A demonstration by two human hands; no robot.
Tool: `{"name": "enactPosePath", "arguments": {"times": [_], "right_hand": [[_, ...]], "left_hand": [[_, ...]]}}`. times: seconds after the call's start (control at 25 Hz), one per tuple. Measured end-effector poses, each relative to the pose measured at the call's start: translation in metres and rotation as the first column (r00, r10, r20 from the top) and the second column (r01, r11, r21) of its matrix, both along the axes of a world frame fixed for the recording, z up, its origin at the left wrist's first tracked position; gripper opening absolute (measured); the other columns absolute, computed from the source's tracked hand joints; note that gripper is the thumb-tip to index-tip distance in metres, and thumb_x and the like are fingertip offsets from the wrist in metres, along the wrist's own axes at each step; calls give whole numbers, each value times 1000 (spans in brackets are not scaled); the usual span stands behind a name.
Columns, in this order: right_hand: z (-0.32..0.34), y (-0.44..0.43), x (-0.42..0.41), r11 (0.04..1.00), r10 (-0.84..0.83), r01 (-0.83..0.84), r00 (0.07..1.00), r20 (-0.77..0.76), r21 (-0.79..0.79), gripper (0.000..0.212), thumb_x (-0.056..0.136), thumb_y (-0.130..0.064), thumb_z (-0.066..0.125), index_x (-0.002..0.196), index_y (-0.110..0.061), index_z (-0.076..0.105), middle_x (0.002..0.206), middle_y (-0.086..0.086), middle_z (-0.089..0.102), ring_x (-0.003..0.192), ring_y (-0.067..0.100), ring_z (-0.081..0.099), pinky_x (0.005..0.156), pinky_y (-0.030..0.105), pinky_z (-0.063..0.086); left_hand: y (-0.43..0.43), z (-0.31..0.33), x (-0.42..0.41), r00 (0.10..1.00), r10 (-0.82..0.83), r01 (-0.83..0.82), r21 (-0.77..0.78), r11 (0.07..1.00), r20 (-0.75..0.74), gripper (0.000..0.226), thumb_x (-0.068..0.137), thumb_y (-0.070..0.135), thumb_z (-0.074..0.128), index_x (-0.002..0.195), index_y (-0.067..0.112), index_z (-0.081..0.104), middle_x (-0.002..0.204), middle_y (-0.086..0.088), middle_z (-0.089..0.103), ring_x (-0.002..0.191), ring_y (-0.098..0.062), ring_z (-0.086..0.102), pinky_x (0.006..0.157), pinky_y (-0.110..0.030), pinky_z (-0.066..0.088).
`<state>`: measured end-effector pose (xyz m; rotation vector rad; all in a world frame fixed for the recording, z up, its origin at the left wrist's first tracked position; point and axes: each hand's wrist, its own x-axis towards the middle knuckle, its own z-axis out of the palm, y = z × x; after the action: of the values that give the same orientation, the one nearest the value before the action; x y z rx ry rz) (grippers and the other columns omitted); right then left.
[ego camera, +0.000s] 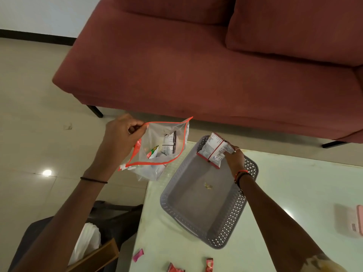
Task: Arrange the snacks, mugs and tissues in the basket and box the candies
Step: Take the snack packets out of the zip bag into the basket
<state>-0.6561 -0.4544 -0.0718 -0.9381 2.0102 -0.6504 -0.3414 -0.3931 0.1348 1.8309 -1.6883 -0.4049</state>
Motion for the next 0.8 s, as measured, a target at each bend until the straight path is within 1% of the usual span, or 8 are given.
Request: {"name": "enactPosePath", "arguments": {"times": [0.12,0.24,0.36,0.48,0.56,0.6,0.72,0.8], "right_hand": [[3,2,1,999,-41,41,999,32,18,37,86,-3,60,123,-2,56,117,19,66,97,27,63,79,31,48],[1,2,1,991,-123,116,985,121,70,41,83,-1,64,123,-1,55,120,19,65,107,30,63,93,37,51],[-3,2,1,976,-198,171,958,208,137,44,81,2,66,123,5,52,122,22,62,113,34,60,100,42,49],[-5,5,3,968,-234,204,946,223,149,37,81,2,64,116,9,56,110,18,65,105,31,62,81,33,51],[4,11,3,964,-245,208,938,244,167,27,85,-3,61,110,6,59,95,15,63,93,25,57,61,29,44],[12,14,3,968,-233,196,937,262,158,28,88,-7,59,114,5,59,93,13,62,89,23,53,57,26,41],[72,22,13,956,-254,293,869,425,-29,11,91,-11,58,95,-3,65,76,4,60,79,20,55,57,20,44],[133,31,25,935,-114,247,889,444,-255,7,88,-15,65,82,-12,63,69,0,60,69,13,58,59,17,48]], "left_hand": [[4,5,1,1000,10,-10,7,1000,-10,13,84,12,66,84,2,73,74,-17,65,65,-27,59,67,-31,46],[9,9,1,1000,11,-11,11,1000,-14,11,83,12,66,84,3,73,74,-15,64,62,-23,56,63,-25,44],[14,10,2,1000,10,-10,18,1000,-14,12,84,14,66,84,4,73,73,-10,63,60,-17,53,60,-10,38],[21,9,3,1000,9,-8,8,1000,-14,11,84,14,66,83,5,73,70,-3,59,58,-10,51,61,-6,38],[25,7,2,1000,3,-3,9,1000,-3,11,84,14,66,82,5,73,70,-5,60,58,-11,51,60,-6,37],[27,7,0,1000,-5,5,11,1000,1,11,84,13,66,83,5,73,71,-8,62,58,-11,51,61,-7,37],[32,10,-9,999,-38,38,18,999,-13,11,83,12,66,84,4,73,74,-11,64,57,-4,49,59,-7,38],[36,15,-18,998,-52,52,21,998,-30,10,84,12,66,84,5,73,75,-9,63,56,-3,49,60,-4,39]]}}
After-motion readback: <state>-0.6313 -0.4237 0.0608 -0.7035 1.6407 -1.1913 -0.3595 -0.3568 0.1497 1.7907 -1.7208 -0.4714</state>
